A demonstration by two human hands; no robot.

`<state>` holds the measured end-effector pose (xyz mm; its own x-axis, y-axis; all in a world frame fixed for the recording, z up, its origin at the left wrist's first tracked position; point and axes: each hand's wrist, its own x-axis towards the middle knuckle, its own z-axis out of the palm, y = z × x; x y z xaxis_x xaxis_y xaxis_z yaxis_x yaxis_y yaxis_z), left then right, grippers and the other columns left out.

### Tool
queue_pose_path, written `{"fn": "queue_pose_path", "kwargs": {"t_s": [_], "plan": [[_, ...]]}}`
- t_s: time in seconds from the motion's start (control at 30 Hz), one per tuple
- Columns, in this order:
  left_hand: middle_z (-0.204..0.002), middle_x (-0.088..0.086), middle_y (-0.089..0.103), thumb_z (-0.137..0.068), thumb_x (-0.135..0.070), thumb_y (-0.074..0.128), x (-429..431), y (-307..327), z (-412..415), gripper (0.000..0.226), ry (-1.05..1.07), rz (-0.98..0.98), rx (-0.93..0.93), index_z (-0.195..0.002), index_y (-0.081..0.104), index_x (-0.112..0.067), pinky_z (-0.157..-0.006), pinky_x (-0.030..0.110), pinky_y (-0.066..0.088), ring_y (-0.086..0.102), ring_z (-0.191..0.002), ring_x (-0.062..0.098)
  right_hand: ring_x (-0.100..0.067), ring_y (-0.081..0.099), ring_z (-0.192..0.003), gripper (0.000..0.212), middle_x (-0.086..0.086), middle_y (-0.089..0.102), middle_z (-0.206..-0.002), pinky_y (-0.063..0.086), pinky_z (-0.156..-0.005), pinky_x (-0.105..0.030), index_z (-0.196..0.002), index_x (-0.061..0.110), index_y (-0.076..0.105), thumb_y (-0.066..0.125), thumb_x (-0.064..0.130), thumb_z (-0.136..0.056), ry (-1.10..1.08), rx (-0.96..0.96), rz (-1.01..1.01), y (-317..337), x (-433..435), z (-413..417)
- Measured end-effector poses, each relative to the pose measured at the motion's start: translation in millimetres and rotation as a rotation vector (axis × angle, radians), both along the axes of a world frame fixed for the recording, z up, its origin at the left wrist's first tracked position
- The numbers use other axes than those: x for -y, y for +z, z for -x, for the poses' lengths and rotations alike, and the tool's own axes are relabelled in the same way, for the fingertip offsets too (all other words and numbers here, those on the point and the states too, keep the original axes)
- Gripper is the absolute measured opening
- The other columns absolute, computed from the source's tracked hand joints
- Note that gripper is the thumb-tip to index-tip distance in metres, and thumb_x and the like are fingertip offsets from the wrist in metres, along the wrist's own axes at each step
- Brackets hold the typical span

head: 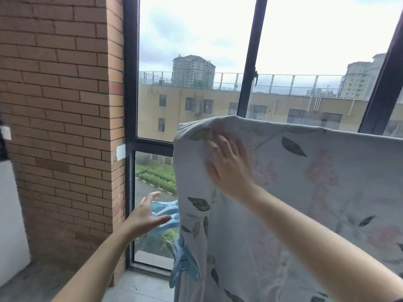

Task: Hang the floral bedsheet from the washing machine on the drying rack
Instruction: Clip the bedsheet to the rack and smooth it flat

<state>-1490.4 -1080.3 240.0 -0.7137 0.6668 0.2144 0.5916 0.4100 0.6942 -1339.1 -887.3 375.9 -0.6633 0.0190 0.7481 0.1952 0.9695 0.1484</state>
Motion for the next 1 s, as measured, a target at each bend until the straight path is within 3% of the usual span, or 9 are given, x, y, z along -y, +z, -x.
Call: {"fn": "queue_pose_path", "kwargs": {"t_s": [0.07,0.17,0.27,0.47,0.6,0.73,0.87,1.0], "plan": [[-0.137,0.006,0.045,-0.060,-0.067,0.072,4,-10,4,0.105,-0.005,-0.013,0.045,-0.144,0.026,-0.024,-0.099,0.038,0.046,0.053,-0.113,0.019,-0.039,0.042,-0.128,0.048,-0.015,0.042,-0.143,0.028,-0.105,-0.053,-0.132,0.012,0.048,0.035,0.033,-0.091,0.026,0.058,-0.020,-19,12,3],[-0.127,0.002,0.050,-0.054,-0.069,0.074,12,-19,4,0.113,-0.035,-0.095,0.116,-0.145,0.023,-0.025,-0.092,0.037,0.052,0.061,-0.103,0.017,-0.032,0.031,-0.139,0.051,-0.011,0.038,-0.148,0.028,-0.109,-0.052,-0.135,0.015,0.045,0.032,0.034,-0.090,0.089,0.129,0.014,-41,22,6],[-0.119,-0.002,0.054,-0.056,-0.063,0.078,17,-25,5,0.103,-0.049,-0.148,0.138,-0.139,0.030,-0.027,-0.082,0.036,0.057,0.066,-0.095,0.016,-0.029,0.029,-0.139,0.048,-0.009,0.037,-0.148,0.026,-0.112,-0.052,-0.133,0.016,0.047,0.033,0.031,-0.090,0.142,0.136,0.051,-60,31,6],[-0.106,-0.012,0.064,-0.059,-0.054,0.083,24,-29,15,0.074,-0.019,-0.200,0.046,-0.119,0.050,-0.026,-0.082,0.027,0.055,0.063,-0.094,0.004,-0.025,0.035,-0.135,0.041,-0.005,0.043,-0.143,0.025,-0.112,-0.046,-0.127,0.018,0.048,0.036,0.026,-0.088,0.151,0.092,0.073,-83,56,5],[-0.100,-0.010,0.068,-0.060,-0.047,0.085,30,-26,25,0.065,-0.070,-0.247,0.008,-0.112,0.057,-0.021,-0.083,0.021,0.054,0.065,-0.091,0.002,-0.024,0.045,-0.125,0.041,-0.005,0.051,-0.134,0.030,-0.104,-0.037,-0.121,0.015,0.055,0.050,0.022,-0.081,0.140,0.071,-0.031,-91,69,18],[-0.098,-0.010,0.067,-0.059,-0.045,0.084,34,-18,34,0.067,-0.147,-0.275,-0.036,-0.113,0.057,-0.018,-0.078,0.008,0.050,0.065,-0.089,-0.002,-0.021,0.052,-0.120,0.056,-0.001,0.055,-0.131,0.032,-0.104,-0.034,-0.123,0.017,0.055,0.073,0.037,-0.074,0.066,0.132,-0.120,-100,81,35],[-0.101,-0.008,0.068,-0.054,-0.059,0.078,38,-14,43,0.077,-0.196,-0.276,-0.047,-0.115,0.058,-0.015,-0.085,0.018,0.053,0.066,-0.092,-0.001,-0.019,0.055,-0.119,0.070,0.001,0.062,-0.126,0.031,-0.104,-0.036,-0.126,0.015,0.058,0.075,0.053,-0.070,0.015,0.284,-0.157,-108,78,46],[-0.100,-0.006,0.070,-0.059,-0.066,0.074,38,-13,49,0.072,-0.210,-0.296,-0.101,-0.113,0.060,-0.021,-0.083,0.027,0.056,0.067,-0.091,0.005,-0.018,0.063,-0.104,0.063,0.003,0.069,-0.109,0.047,-0.092,-0.035,-0.115,0.014,0.064,0.084,0.041,-0.062,-0.036,0.339,-0.151,-106,81,54]]}}
